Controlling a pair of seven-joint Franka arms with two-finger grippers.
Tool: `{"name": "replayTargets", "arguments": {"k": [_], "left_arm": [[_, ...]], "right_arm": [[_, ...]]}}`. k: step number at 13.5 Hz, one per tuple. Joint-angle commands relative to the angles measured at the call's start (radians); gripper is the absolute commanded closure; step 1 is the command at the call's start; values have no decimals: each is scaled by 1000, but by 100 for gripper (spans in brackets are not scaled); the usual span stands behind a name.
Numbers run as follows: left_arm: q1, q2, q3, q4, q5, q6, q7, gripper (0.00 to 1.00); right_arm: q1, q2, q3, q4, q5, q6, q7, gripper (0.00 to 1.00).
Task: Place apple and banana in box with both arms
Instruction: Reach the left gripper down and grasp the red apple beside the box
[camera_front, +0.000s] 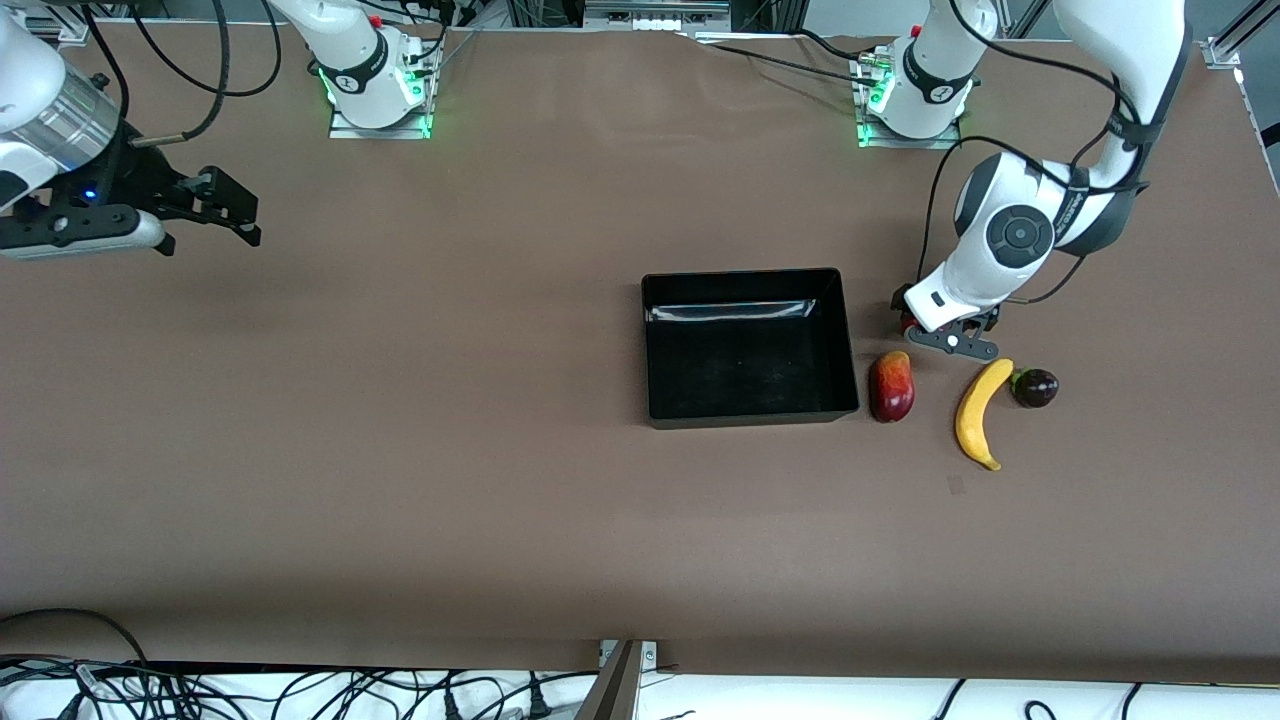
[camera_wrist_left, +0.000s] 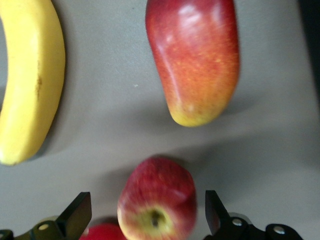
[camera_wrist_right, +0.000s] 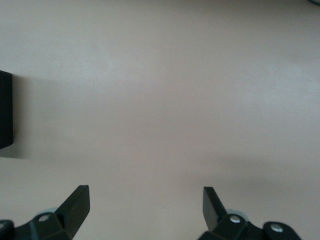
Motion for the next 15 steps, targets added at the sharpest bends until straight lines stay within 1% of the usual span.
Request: {"name": "replayTargets", "arguments": {"k": [1, 2, 3, 4, 5, 6, 8, 9, 12, 14, 15], "left_arm": [[14, 28, -6, -13, 27, 42, 20, 10], [12, 38, -6, -12, 27, 42, 20, 38], [12, 41, -6, -12, 26, 40, 20, 61], [14, 39, -6, -12, 25, 39, 20, 74], [12, 35, -8, -9, 25, 33, 21, 76], [11, 27, -9, -7, 25, 27, 26, 81], [8, -16, -20, 9, 25, -36, 23, 80], [5, -45, -44, 41, 25, -105, 17, 80], [-2, -53, -125, 230, -25, -385, -37, 80], [-3, -16, -188, 356, -100, -507, -133, 80], [-6, 8, -217, 409, -128, -536, -211, 80]], "right_arm": [[-23, 25, -6, 25, -7, -9, -8, 0], [-23, 34, -19, 25, -4, -14, 3, 0], [-26, 42, -32, 27, 7, -8, 3, 0], [-23, 46, -32, 36, 8, -6, -3, 0], [-19, 45, -32, 38, 4, -9, 0, 0], [-17, 46, -30, 38, -5, -11, 1, 0], [-20, 55, -32, 38, -7, -8, 3, 0], [-22, 57, -32, 38, -7, -6, 1, 0], [-22, 57, -32, 38, -8, -5, 1, 0], [-15, 52, -32, 38, -10, -6, 3, 0], [-12, 52, -29, 38, -10, -5, 4, 0]]}}
